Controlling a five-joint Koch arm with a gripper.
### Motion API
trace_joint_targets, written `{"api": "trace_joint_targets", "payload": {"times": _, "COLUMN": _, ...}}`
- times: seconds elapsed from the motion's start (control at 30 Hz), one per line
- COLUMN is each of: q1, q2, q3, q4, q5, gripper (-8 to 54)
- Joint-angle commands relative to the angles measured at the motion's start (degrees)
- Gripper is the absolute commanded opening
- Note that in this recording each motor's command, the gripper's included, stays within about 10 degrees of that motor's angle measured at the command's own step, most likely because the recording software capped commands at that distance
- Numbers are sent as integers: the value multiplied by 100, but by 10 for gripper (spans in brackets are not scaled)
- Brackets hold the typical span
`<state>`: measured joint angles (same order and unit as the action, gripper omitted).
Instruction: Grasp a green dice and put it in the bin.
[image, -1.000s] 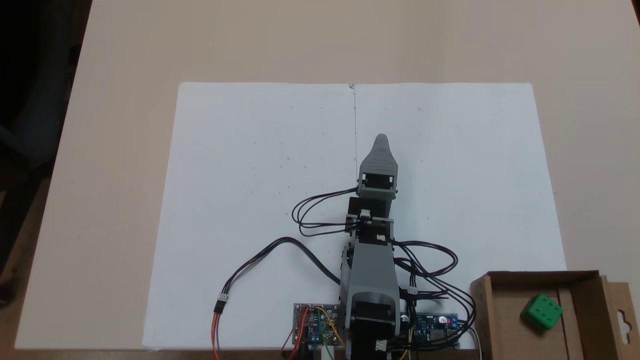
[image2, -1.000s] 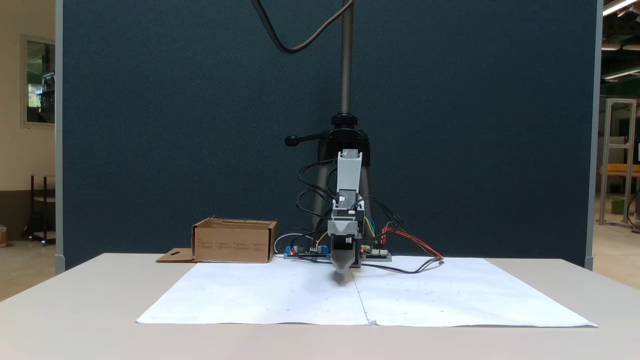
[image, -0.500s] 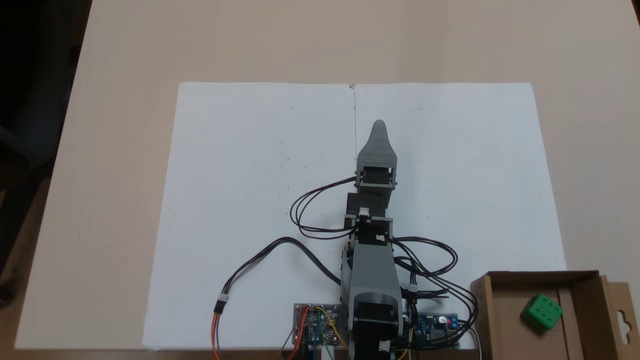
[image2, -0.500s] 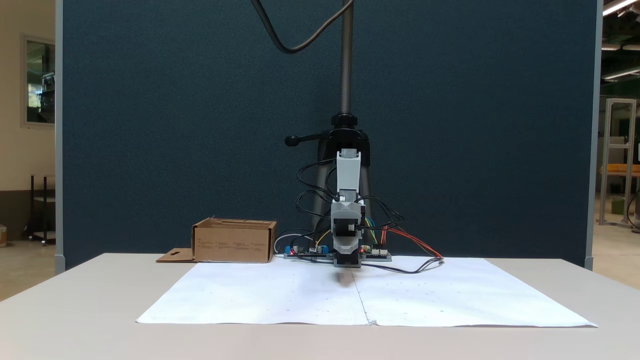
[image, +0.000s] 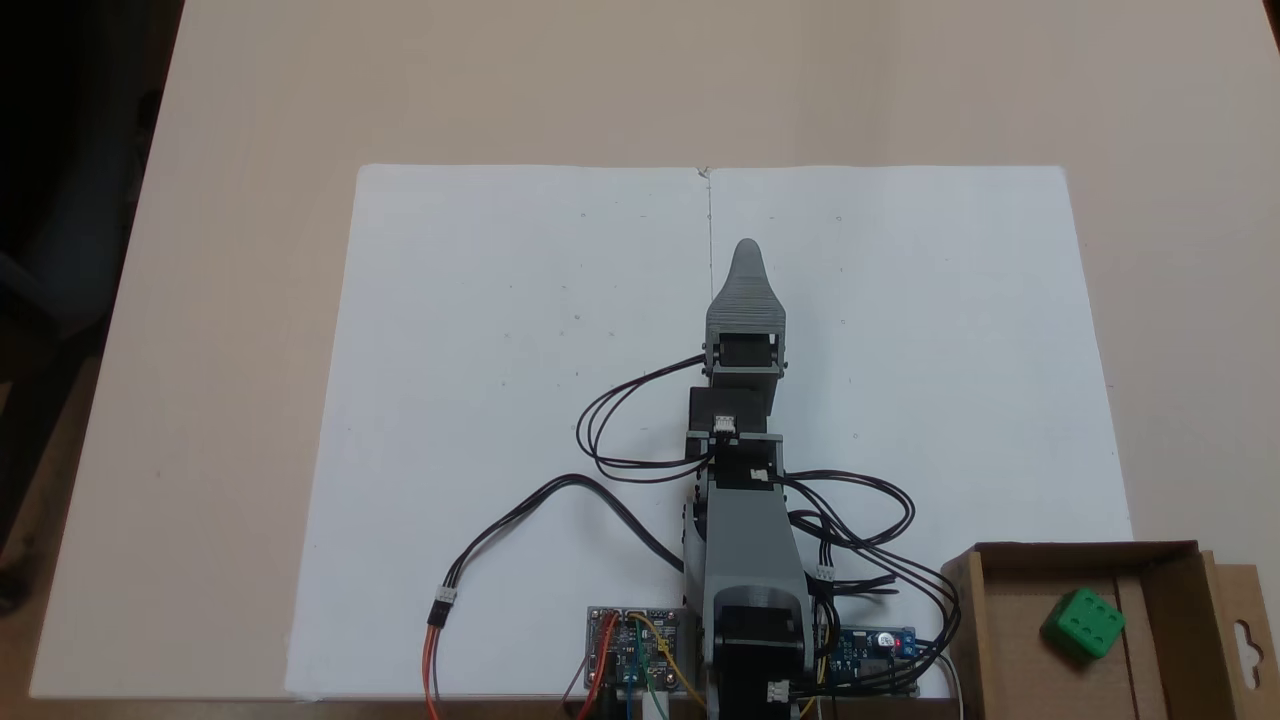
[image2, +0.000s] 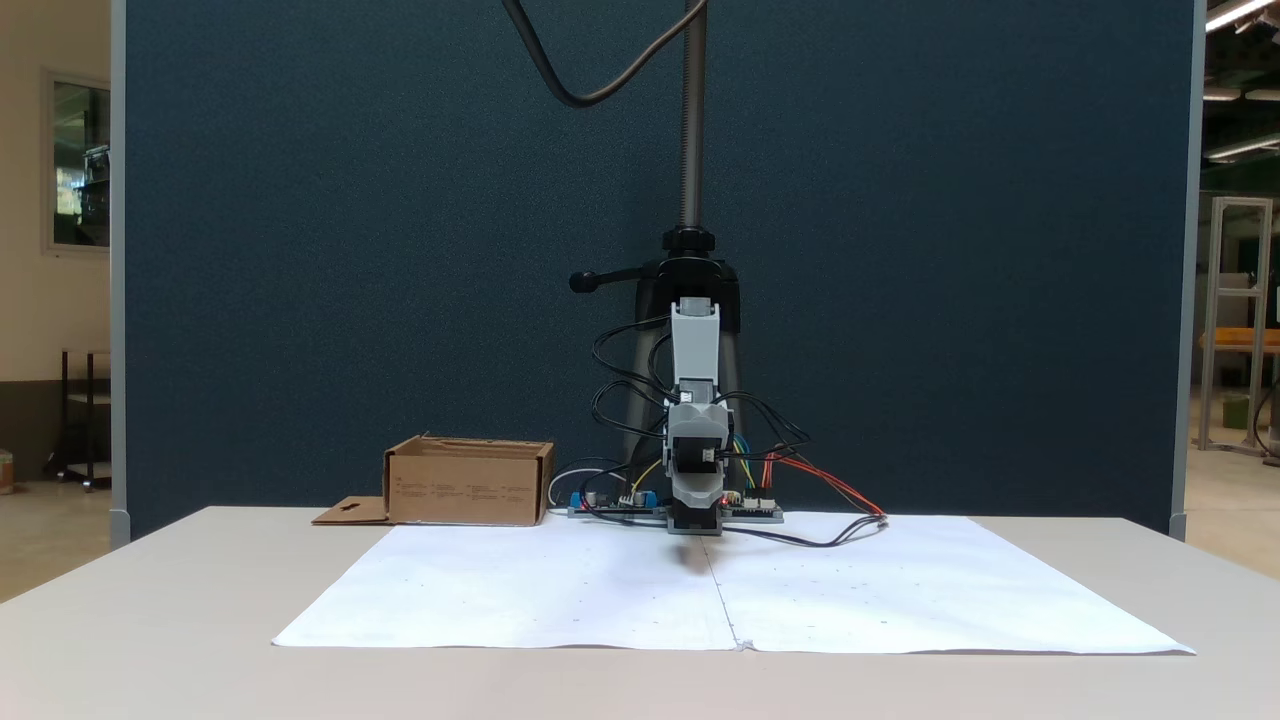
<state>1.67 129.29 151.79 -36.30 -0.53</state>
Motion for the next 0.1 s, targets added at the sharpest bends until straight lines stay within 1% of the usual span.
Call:
{"api": "trace_joint_targets", "payload": {"times": 0.0, "q1": -114, "q2": 650, "q3": 1000, "q4": -1000, "q5": -396, "gripper": 450}}
{"api": "trace_joint_targets", "payload": {"times": 0.07, "q1": -114, "q2": 650, "q3": 1000, "q4": -1000, "q5": -396, "gripper": 450}}
